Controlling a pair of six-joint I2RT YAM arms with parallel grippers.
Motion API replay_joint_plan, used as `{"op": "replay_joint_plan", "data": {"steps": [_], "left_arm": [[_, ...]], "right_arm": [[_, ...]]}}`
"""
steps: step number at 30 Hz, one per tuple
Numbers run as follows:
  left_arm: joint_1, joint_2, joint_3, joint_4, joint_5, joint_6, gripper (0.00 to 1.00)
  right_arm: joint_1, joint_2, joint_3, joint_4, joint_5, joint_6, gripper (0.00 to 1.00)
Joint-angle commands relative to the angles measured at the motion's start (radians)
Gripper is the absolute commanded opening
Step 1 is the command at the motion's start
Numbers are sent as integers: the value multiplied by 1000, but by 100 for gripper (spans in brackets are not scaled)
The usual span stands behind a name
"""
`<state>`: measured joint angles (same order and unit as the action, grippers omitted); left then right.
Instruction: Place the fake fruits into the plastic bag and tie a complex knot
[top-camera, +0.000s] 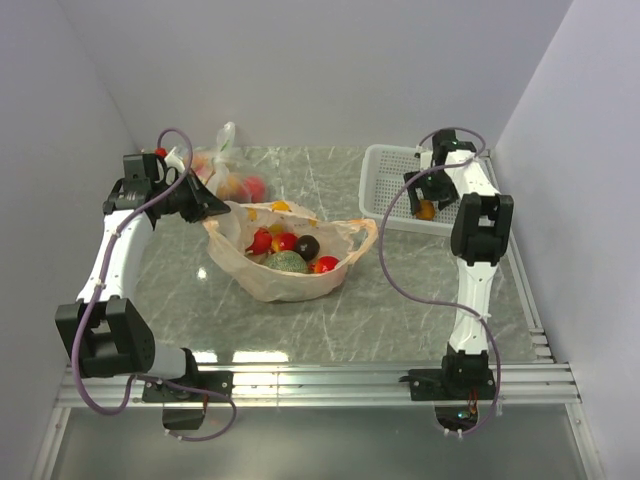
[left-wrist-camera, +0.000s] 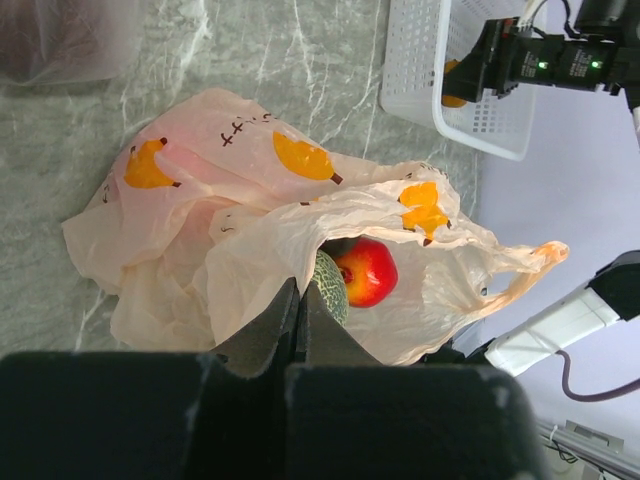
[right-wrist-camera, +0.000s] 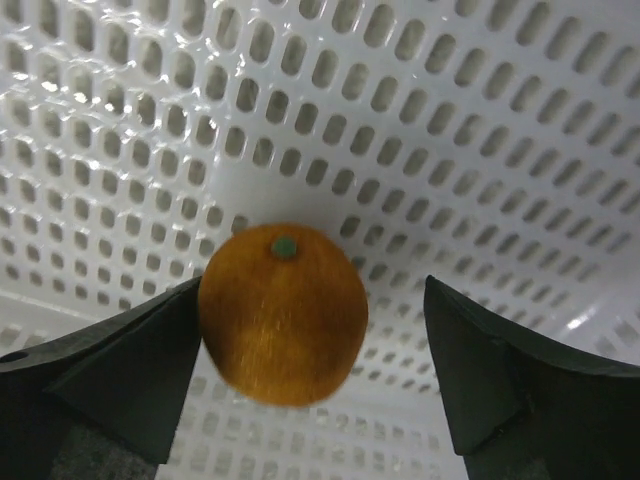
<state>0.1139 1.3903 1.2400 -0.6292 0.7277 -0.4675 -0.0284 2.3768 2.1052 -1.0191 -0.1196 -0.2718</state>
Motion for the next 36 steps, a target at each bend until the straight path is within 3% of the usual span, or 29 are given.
{"op": "replay_joint_plan", "data": {"steps": [1,4,12,20,26,32,36], "left_arm": [[-3,-2,19,19,-1,10,1],[-3,-4,18,22,-1,9,1],[-5,6,27,23,6,6,0],[-6,-1,32,20,4,9,1],[-14,7,45,6,-5,13,1],[-19,-2,47,14,-8,12,0],[-20,3,45,10,-7,15,1]], "right_arm": [[5,27,67,-19,8,-7,90],[7,42,87,-19,9,-4,79],[5,21,137,-55,5,-9,39],[22,-134,301,-105,-87,-12,35],[244,-306,312,-67,8,-115,35],[421,-392,403,-65,-107,-60,34],[560,-505,359,-44,-224,-20,34]]}}
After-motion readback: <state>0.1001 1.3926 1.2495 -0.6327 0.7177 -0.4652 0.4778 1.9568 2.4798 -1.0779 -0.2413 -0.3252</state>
